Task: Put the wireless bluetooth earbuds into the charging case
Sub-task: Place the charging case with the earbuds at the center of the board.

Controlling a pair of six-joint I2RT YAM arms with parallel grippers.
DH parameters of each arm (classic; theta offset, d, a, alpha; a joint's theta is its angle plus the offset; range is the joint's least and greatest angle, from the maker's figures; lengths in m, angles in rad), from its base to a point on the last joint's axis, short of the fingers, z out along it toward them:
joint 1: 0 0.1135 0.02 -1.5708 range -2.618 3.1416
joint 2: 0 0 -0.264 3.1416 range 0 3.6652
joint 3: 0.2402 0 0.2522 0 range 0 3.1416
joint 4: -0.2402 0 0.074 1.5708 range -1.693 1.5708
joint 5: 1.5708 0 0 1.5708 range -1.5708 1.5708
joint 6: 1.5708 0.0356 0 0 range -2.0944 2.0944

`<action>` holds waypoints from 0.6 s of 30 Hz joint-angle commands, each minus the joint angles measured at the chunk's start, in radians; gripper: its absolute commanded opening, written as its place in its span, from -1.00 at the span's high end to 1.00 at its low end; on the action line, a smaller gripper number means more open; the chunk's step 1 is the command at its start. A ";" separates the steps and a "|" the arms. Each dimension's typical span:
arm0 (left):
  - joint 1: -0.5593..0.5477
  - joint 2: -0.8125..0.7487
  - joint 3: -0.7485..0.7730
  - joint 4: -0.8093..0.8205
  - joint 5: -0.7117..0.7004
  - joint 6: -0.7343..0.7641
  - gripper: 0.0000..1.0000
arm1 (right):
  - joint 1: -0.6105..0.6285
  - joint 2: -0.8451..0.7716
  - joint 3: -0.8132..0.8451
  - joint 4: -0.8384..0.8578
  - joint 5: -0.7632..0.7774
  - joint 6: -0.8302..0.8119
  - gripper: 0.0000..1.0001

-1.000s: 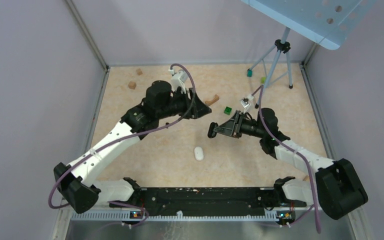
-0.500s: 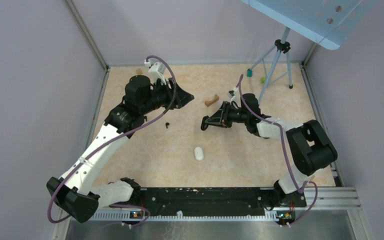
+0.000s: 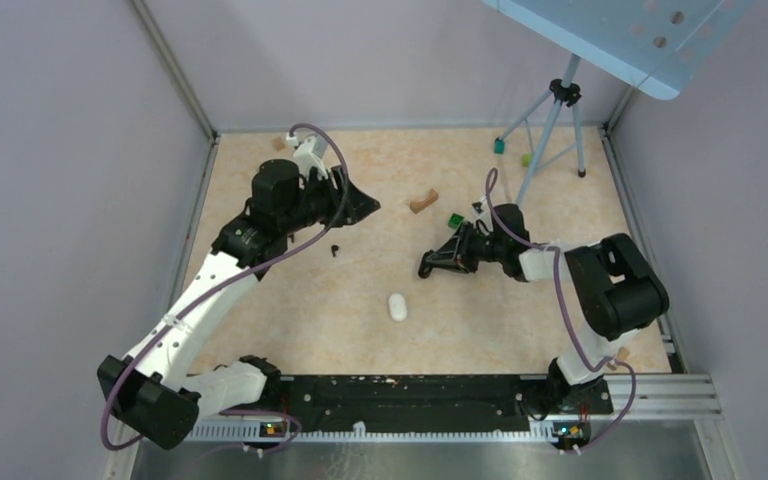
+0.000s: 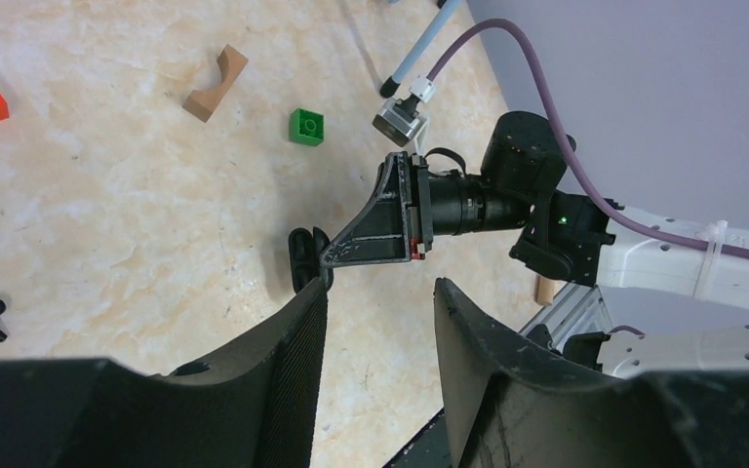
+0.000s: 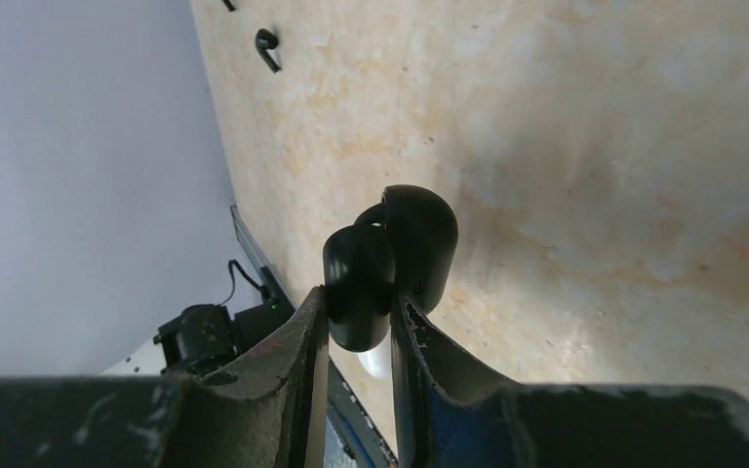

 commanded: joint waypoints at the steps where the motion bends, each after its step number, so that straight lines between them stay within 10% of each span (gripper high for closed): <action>1: 0.005 -0.033 -0.027 0.091 0.047 -0.025 0.01 | -0.013 -0.041 0.024 -0.128 0.034 -0.121 1.00; 13: 0.007 -0.019 -0.083 0.149 0.086 -0.054 0.15 | -0.029 -0.090 0.021 -0.310 0.166 -0.212 1.00; 18: 0.007 -0.032 -0.149 0.181 0.056 -0.061 0.14 | -0.028 -0.198 -0.010 -0.341 0.240 -0.216 0.37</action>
